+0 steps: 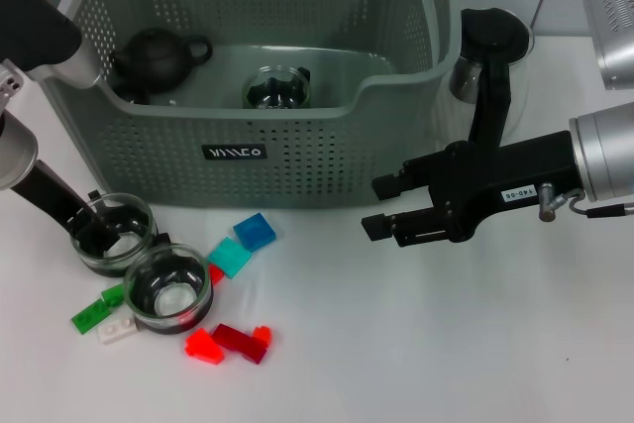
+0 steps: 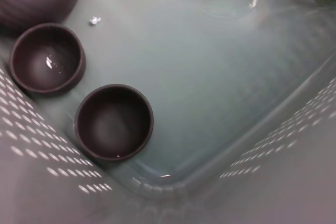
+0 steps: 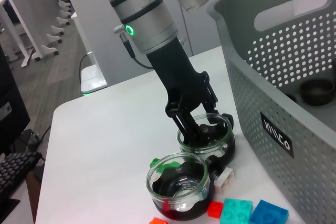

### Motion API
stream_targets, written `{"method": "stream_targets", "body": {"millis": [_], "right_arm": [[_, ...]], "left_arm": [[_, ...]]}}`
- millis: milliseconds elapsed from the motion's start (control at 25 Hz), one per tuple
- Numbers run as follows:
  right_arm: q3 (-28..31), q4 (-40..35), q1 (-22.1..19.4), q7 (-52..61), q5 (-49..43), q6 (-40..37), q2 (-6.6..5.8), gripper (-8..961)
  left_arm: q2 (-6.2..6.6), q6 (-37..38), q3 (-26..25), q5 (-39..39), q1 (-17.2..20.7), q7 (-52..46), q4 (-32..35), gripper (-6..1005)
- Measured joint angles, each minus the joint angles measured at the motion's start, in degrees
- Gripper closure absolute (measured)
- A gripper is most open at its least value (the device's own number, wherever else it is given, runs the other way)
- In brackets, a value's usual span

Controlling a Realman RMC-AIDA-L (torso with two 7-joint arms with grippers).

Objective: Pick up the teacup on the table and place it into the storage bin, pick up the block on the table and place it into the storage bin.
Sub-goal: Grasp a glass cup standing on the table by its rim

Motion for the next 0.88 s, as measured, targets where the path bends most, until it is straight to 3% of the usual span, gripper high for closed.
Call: {"method": "stream_targets", "body": {"millis": [480,880], "right_arm": [[-0.05,0.0,0.0,0.06,0.05,0.1,0.0,344],[0.07,0.0,-0.11,-0.04,-0.01,-0.25,0.0,344]], "left_arm": [[-0.33,-0.2,0.84,0.0,-0.36,0.17,-0.08,406],[-0.29,-0.22,1.31,0.0,-0.4,-0.32,0.33,531]]}}
